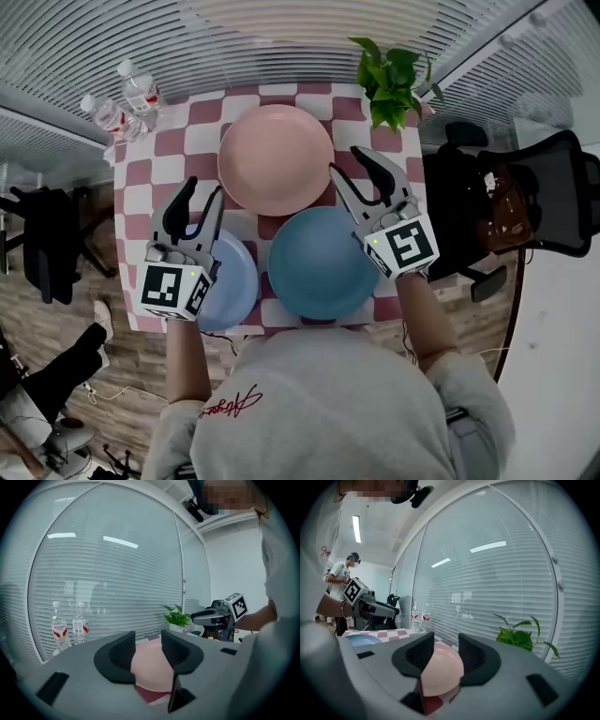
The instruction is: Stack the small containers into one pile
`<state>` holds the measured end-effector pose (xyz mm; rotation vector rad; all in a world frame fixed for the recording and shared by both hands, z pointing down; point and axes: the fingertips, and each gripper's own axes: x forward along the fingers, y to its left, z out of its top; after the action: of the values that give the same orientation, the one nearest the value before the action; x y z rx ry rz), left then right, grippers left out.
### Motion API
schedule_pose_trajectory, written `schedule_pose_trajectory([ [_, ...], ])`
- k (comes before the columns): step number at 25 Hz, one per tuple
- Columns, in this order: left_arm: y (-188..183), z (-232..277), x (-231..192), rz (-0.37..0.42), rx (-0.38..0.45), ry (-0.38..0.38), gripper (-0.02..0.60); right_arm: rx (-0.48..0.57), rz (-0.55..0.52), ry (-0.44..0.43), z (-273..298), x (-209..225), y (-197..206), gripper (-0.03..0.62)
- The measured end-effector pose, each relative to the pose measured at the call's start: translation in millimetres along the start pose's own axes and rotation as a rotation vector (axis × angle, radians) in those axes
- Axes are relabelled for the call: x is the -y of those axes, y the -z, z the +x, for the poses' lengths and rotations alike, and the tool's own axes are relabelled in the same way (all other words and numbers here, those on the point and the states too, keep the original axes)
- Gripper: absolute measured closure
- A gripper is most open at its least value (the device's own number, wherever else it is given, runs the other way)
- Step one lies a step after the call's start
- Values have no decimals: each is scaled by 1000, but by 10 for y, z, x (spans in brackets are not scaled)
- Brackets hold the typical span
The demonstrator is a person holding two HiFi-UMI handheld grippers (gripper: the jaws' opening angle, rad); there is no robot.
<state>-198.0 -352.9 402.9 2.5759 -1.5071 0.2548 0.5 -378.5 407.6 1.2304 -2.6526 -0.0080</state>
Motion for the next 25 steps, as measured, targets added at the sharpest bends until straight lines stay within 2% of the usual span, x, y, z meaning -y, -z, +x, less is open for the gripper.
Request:
schedule_pose_trajectory([
  [4, 143, 143, -80, 4, -50, 29, 410, -48, 8, 18, 101, 56, 171, 441],
  [8, 342, 276, -60, 39, -138, 109, 410, -92, 16, 29, 198, 91, 314, 441],
  [11, 454, 361, -74, 44, -175, 135, 405, -130, 20, 33, 260, 112, 436, 441],
  [19, 763, 521, -260, 31, -267, 127, 403, -276, 24, 18, 443, 115, 829, 441],
  [25, 957, 625, -390, 7, -340, 116, 403, -340, 50, 22, 551, 148, 1047, 441],
])
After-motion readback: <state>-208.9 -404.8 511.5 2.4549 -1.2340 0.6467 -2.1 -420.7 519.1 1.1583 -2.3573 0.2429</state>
